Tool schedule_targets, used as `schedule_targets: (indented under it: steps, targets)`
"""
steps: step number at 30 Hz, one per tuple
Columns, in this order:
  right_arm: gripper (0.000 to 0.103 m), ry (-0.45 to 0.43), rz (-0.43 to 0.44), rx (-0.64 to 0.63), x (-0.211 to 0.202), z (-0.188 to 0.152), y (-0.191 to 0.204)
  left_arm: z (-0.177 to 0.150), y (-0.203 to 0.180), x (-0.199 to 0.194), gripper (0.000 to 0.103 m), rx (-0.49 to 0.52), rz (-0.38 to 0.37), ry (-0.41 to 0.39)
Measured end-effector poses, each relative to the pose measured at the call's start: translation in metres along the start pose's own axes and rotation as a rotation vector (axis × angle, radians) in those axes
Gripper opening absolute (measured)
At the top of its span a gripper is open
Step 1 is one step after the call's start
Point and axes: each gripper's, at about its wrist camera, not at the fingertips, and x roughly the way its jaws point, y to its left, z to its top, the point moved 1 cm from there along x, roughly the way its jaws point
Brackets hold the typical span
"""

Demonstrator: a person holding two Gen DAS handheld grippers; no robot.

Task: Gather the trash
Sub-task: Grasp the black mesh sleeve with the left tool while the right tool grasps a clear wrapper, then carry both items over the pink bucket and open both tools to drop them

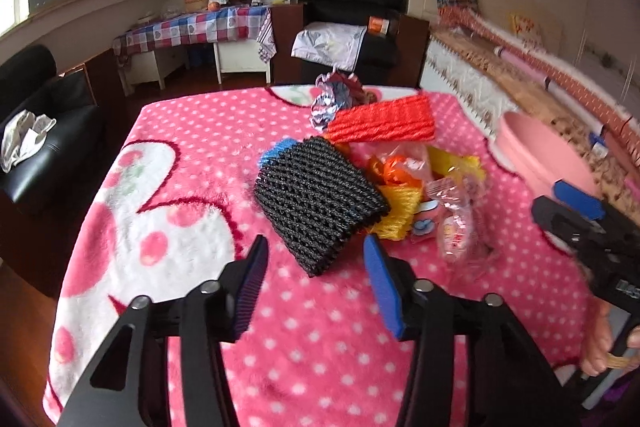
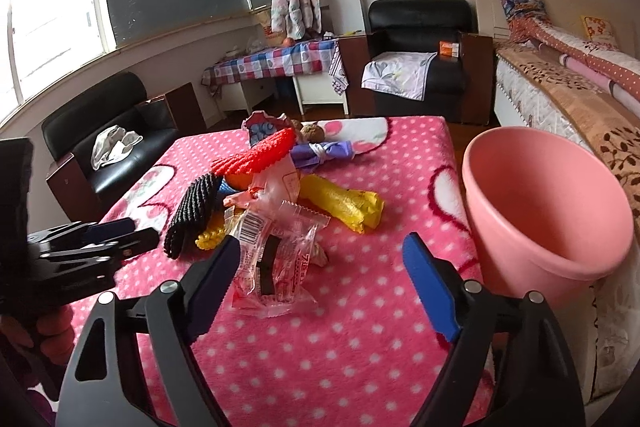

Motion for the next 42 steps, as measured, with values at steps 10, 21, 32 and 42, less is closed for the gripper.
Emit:
schedule_targets:
  steps: [10, 21, 32, 42]
  targets:
    - [0.081, 0.064, 0.073, -0.006, 0.010, -0.003, 0.011, 0.004, -0.007, 0.028, 0.040, 0.049, 0.000, 0.052]
    - [0.066, 0.161, 0.173, 0.017, 0.032, -0.002, 0.033, 0.001, 0.019, 0.023, 0.013, -0.042, -0.044, 0.038]
    - [0.022, 0.229, 0.136, 0.021, 0.052, -0.002, 0.042, 0.005, 0.038, 0.001, 0.013, -0.129, -0.090, -0.025]
    - [0.010, 0.163, 0.172, 0.058, 0.030, 0.005, 0.028, 0.014, 0.029, -0.023, 0.013, -0.125, -0.148, -0.093]
